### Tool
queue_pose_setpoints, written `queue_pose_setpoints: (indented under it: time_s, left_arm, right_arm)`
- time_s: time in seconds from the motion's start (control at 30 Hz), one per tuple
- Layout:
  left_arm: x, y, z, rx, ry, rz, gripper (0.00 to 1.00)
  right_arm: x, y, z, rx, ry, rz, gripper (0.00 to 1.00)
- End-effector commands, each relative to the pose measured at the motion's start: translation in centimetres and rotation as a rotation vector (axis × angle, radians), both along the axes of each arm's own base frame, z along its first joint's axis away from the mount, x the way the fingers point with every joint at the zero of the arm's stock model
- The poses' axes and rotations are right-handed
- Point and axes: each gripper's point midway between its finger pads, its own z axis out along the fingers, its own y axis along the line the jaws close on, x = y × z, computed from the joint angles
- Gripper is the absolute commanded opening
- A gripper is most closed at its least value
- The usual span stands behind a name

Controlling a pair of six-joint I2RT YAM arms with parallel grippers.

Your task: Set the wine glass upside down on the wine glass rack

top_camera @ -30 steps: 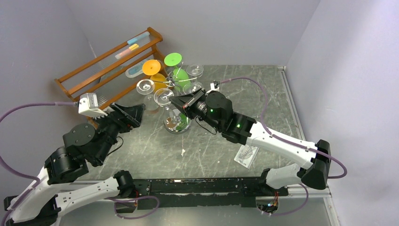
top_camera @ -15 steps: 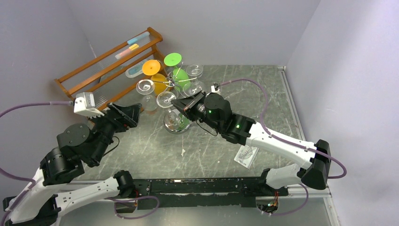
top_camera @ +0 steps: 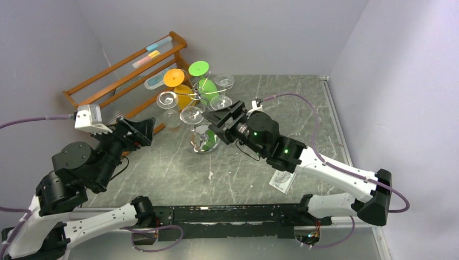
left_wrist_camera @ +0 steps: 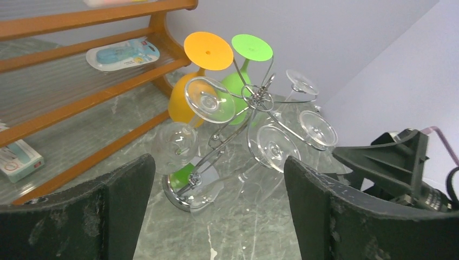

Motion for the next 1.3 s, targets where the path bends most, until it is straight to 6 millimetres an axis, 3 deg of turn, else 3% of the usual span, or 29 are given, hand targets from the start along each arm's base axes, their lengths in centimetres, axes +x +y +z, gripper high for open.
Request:
queue_pose_setpoints:
  time_s: [0.0, 0.17, 0.27, 0.37, 0.47, 0.67, 0.8, 1.0, 1.27]
  left_arm:
    - [-0.2, 1.6, 0.2, 0.07, 0.007, 0.041, 0.93]
    - [-0.8, 3.2, 1.0, 0.103, 0.017, 0.064, 0.96]
    - [-1.4, 4.7, 1.6, 0.116, 0.013, 0.072, 0.96]
    - [-2.5, 6.0, 3.0, 0.115, -0.026, 0.044, 0.97]
    - [-3.4, 7.3, 4.5, 0.114, -0.08, 0.019, 0.97]
    - [-4.2, 9.3, 5.5, 0.134, -0.102, 0.033, 0.97]
    - [-4.2, 9.8, 5.6, 0.146, -0.097, 0.054, 0.96]
    - [-4.4, 10.3, 5.8, 0.14, -0.106, 0.061, 0.96]
    - [-4.8, 10.3, 6.1, 0.111, -0.123, 0.035, 0.97]
  right_arm:
    - [-1.2, -1.1, 0.4, -0.023, -0.071, 0.05, 0.74]
    - [-3.3, -3.7, -0.9, -0.094, -0.181, 0.1, 0.8]
    - [-4.4, -5.2, -2.5, -0.245, -0.291, 0.151, 0.86]
    - [-4.2, -8.3, -5.3, -0.461, -0.307, 0.122, 0.92]
    - [-3.1, -12.7, -5.6, -0.666, -0.346, 0.007, 0.99]
    - [-1.2, -22.8, -1.4, -0.943, -0.393, -0.33, 1.0]
    - [-1.5, -27.1, 2.1, -0.971, -0.411, -0.482, 1.0]
    - [-2.4, -30.2, 4.9, -0.944, -0.413, -0.568, 1.0]
    - [-3.0, -30.5, 5.6, -0.89, -0.458, -0.554, 1.0]
